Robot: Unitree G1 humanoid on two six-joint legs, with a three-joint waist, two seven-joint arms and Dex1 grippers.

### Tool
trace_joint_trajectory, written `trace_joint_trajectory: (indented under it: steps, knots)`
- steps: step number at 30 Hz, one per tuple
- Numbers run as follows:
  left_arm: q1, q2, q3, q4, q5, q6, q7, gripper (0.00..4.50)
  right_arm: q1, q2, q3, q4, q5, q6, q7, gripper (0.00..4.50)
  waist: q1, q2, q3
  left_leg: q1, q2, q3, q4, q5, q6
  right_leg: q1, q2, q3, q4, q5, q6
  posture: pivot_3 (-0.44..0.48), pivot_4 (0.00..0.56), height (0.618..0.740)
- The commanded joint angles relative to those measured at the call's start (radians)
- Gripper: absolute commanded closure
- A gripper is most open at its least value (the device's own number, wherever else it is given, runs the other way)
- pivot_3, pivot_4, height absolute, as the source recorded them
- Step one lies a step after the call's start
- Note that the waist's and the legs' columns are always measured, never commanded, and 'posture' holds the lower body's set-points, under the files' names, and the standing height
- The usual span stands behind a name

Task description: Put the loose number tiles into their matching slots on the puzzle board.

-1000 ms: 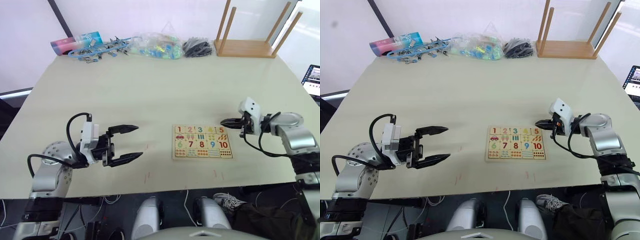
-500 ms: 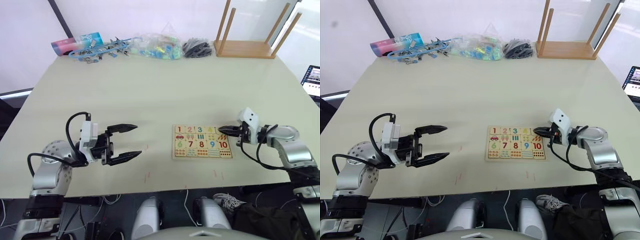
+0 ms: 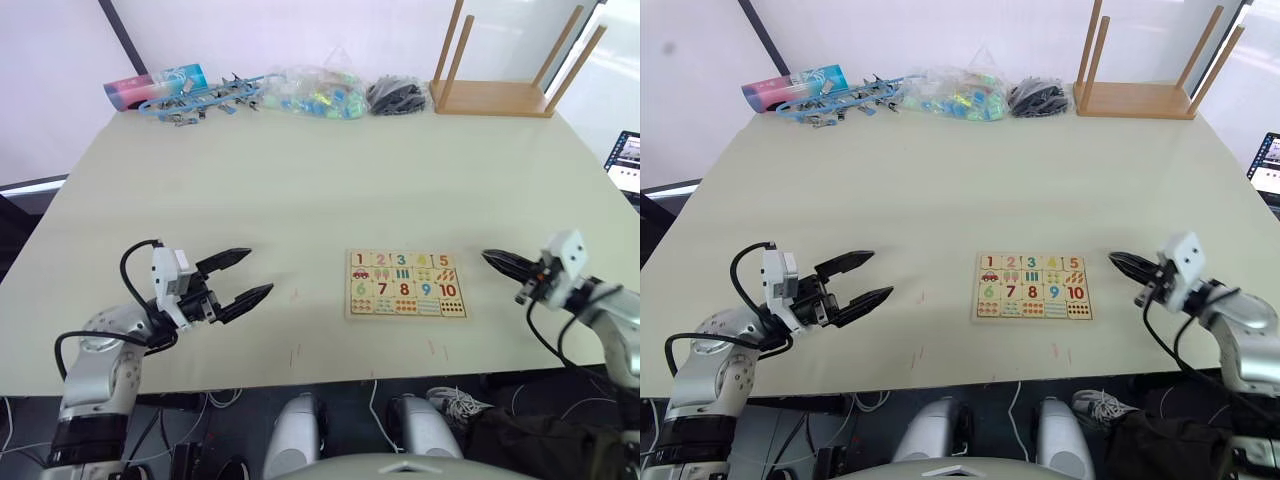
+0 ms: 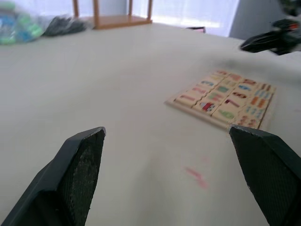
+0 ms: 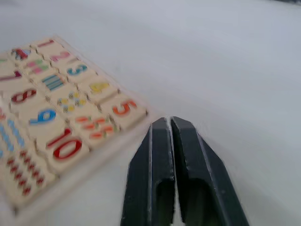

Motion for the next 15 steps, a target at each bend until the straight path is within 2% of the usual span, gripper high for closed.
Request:
trace_joint_trajectory:
  steps: [1, 2, 3, 6, 10, 15]
  knots:
    - [0.028, 0.0, 0.06, -0.052, 0.001, 0.024, 0.08, 0.0, 0.046, -0.011, -0.101, -0.041, 0.077, -0.049, 0.02, 2.56, -0.001, 0.0, 0.0, 0.0, 0.0, 0.0, 0.0, 0.0, 0.0, 0.0, 0.0, 0.0, 0.0, 0.0, 0.0, 0.0, 0.15, 0.738]
    - [0.034, 0.0, 0.065, -0.056, 0.0, 0.03, 0.092, 0.0, 0.058, -0.011, -0.11, -0.042, 0.086, -0.053, 0.022, 2.19, -0.001, 0.0, 0.0, 0.001, 0.0, 0.0, 0.0, 0.0, 0.0, 0.001, 0.0, 0.0, 0.0, 0.0, 0.0, 0.0, 0.15, 0.738]
    - [0.051, -0.001, 0.076, -0.068, -0.006, 0.038, 0.103, 0.0, 0.084, -0.012, -0.131, -0.038, 0.102, -0.063, 0.035, 1.51, -0.001, 0.0, 0.0, 0.002, 0.0, 0.0, 0.0, 0.0, 0.0, 0.001, 0.0, 0.0, 0.0, 0.0, 0.0, 0.0, 0.15, 0.738]
    - [0.106, -0.002, 0.107, -0.096, -0.006, 0.047, 0.136, 0.0, 0.165, -0.013, -0.187, -0.021, 0.137, -0.084, 0.071, 0.05, -0.001, 0.0, 0.0, 0.003, 0.003, -0.001, 0.0, 0.0, 0.0, 0.001, 0.0, 0.0, 0.0, 0.0, 0.0, 0.0, 0.15, 0.738]
    - [0.168, 0.003, 0.128, -0.099, 0.043, 0.024, 0.172, 0.0, 0.245, -0.011, -0.23, 0.004, 0.154, -0.112, 0.098, 0.05, 0.0, 0.0, 0.0, 0.002, 0.004, 0.0, -0.001, 0.0, 0.0, 0.001, -0.001, 0.0, -0.001, 0.0, 0.0, 0.0, 0.15, 0.738]
    - [0.193, 0.004, 0.142, -0.101, 0.043, 0.018, 0.174, 0.0, 0.282, -0.007, -0.239, 0.042, 0.154, -0.146, 0.121, 0.05, 0.0, 0.0, 0.0, 0.003, 0.004, 0.0, -0.001, -0.003, -0.005, 0.0, -0.004, -0.002, 0.0, 0.0, 0.0, 0.0, 0.15, 0.738]
